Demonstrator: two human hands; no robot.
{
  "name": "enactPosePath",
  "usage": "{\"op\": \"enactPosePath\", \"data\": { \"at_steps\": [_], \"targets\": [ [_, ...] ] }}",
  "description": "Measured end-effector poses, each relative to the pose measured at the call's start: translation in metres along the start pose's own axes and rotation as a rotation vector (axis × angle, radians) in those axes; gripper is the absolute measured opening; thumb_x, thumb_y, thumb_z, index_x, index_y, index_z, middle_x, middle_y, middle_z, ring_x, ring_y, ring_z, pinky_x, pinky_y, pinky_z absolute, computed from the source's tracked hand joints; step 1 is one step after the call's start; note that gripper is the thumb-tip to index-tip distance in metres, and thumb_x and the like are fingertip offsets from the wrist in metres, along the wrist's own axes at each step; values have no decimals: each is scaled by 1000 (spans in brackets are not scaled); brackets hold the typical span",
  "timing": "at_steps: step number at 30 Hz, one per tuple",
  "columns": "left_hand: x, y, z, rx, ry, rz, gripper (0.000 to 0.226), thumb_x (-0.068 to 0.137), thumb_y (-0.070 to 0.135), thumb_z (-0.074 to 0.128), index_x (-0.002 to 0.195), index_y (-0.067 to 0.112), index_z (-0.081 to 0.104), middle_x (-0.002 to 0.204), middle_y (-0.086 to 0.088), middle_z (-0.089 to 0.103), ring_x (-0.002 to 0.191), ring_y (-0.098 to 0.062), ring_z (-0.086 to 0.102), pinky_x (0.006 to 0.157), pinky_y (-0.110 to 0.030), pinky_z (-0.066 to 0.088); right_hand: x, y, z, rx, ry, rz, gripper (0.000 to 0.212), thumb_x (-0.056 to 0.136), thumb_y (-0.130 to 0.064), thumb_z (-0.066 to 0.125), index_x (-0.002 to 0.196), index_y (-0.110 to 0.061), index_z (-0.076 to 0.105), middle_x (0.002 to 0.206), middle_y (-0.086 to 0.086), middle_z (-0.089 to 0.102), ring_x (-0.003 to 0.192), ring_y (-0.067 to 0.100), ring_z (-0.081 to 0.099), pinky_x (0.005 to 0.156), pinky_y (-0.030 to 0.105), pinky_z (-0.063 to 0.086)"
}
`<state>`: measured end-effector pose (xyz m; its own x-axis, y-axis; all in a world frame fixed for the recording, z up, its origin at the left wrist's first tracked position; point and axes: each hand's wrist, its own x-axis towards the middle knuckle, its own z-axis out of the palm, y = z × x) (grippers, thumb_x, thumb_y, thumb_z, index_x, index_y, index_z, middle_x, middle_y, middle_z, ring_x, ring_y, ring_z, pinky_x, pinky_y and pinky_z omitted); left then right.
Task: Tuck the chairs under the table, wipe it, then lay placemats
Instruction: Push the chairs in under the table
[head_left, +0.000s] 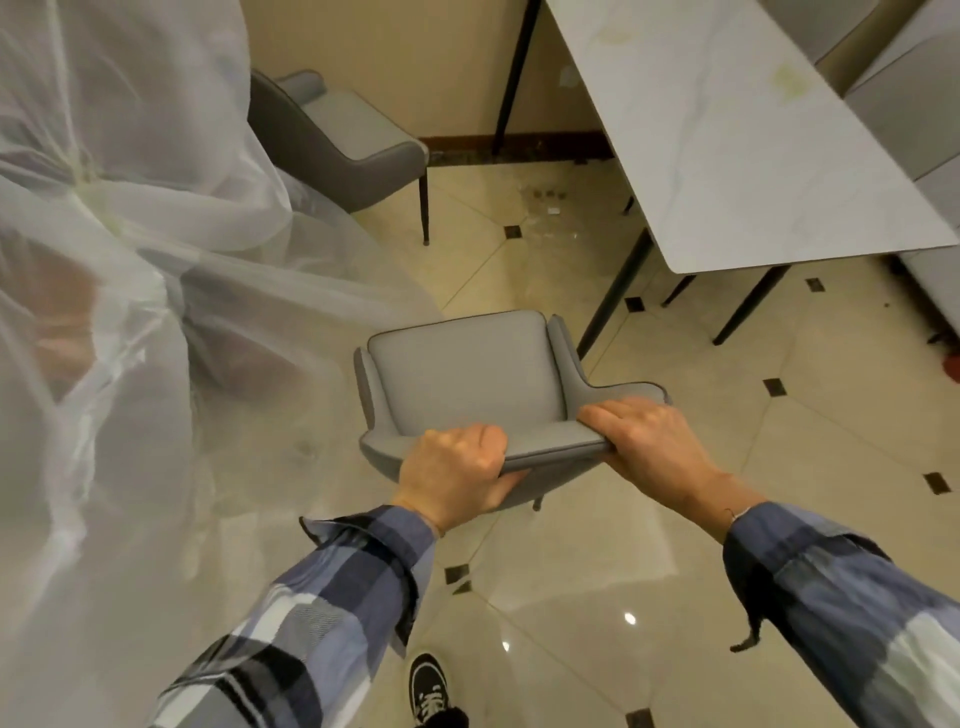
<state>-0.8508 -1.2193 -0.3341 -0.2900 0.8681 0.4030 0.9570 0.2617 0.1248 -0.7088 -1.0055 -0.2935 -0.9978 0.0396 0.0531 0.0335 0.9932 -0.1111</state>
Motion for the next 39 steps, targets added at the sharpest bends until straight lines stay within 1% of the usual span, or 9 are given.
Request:
{"op": "enactPosePath", "data": {
  "at_steps": [5,10,13,17,22,25,29,34,39],
  "targets": [
    [13,2,9,1,-65,171,43,75,48,80,65,14,57,52,-1,55,37,-18,48,38,-20,28,-20,7,14,-8,111,109,42,72,-26,84,108,-14,67,101,7,71,90,26,67,78,39,55],
    [8,-61,4,25,-68,467,43,83,49,69,63,13,55,51,-1,53,37,-18,46,38,-22,25,-19,-46,50,18,190,188,31,87,-37,62,106,-12,67,91,4,70,75,21,66,63,36,56],
    [5,-117,-2,39,-167,554,42,86,48,63,66,12,56,54,-3,54,41,-22,51,35,-26,38,9,-89,74,53,185,181,29,79,-32,75,99,-11,68,81,3,68,65,18,64,56,30,54],
    [6,-191,-19,155,-323,419,45,70,51,82,72,12,60,66,-6,60,54,-28,61,47,-34,51,81,-137,93,94,166,231,29,68,-21,85,88,-15,65,72,-1,61,59,16,57,50,26,43],
    [-7,-255,-33,173,-345,87,45,64,51,87,78,16,63,74,-3,66,63,-29,66,50,-32,48,173,-141,92,66,181,48,12,74,-15,66,73,-13,54,63,3,55,51,25,53,39,29,28],
    [-23,-254,-18,129,-254,-23,45,63,48,88,77,13,64,72,-5,66,61,-30,65,47,-33,50,188,-112,92,54,81,-107,14,78,-16,69,80,-14,55,68,3,56,58,24,54,39,31,37],
    [24,-232,24,95,-270,-75,52,49,47,94,74,12,65,68,-5,65,58,-29,63,46,-35,52,191,-32,83,29,-16,-170,15,90,-21,57,102,-13,61,85,4,64,71,22,61,55,36,53],
    [85,-272,18,74,-147,9,50,69,61,71,72,12,64,64,-4,63,52,-26,60,44,-34,51,238,0,54,80,-6,-122,17,89,-26,61,103,-17,60,88,2,65,74,21,64,59,37,56],
    [148,-301,12,77,-158,68,64,80,76,44,68,15,57,61,-2,58,52,-24,57,44,-35,48,269,26,34,213,83,158,37,86,-61,54,107,-31,60,85,-11,65,70,8,61,62,27,53]
  ]
}}
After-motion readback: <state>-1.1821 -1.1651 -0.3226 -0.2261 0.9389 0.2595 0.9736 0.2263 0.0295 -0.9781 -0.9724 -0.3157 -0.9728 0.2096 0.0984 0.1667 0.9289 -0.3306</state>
